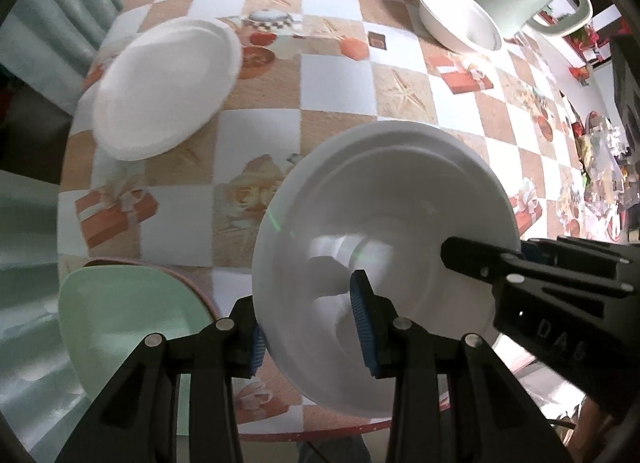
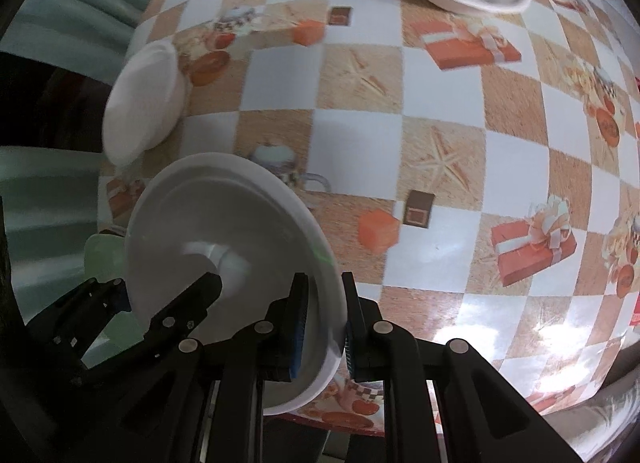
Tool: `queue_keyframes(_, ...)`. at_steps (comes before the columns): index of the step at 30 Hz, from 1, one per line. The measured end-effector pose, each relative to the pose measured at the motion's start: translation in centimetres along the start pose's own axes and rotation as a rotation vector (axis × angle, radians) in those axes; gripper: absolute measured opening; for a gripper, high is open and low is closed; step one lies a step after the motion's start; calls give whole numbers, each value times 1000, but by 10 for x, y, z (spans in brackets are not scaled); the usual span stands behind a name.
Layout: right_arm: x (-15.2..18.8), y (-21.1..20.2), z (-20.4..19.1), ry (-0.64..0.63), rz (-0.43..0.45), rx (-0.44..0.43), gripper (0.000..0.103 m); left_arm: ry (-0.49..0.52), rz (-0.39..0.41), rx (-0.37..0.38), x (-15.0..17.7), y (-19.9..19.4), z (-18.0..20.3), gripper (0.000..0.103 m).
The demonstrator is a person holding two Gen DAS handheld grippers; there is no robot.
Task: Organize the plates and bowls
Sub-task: 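Lift the white foam plate with the right tool and carry it over the mint-green plate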
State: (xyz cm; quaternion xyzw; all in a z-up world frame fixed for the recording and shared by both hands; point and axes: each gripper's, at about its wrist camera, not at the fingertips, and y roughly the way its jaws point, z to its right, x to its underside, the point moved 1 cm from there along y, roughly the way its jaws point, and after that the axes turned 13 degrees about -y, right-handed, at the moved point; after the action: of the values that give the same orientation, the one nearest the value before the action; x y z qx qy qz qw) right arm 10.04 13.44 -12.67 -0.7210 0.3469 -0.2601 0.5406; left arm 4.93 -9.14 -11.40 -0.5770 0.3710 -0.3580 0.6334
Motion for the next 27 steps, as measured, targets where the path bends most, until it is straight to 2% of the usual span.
queue_keyframes(4, -11, -10, -17, -31, 20, -1, 18, -36, 15, -2, -28, -27, -18, 40)
queue_keyframes(7, -18, -14, -28, -56, 34, -4, 18, -69, 33, -3, -52, -25, -23, 40)
queue_keyframes(17, -57, -22, -68, -137, 67, -28, 18, -165, 107, -31, -91, -39, -53, 40)
queue_keyframes(27, -96, -17, -92, -203, 67, -24, 18, -250, 140, -43, -130, -43, -81, 40)
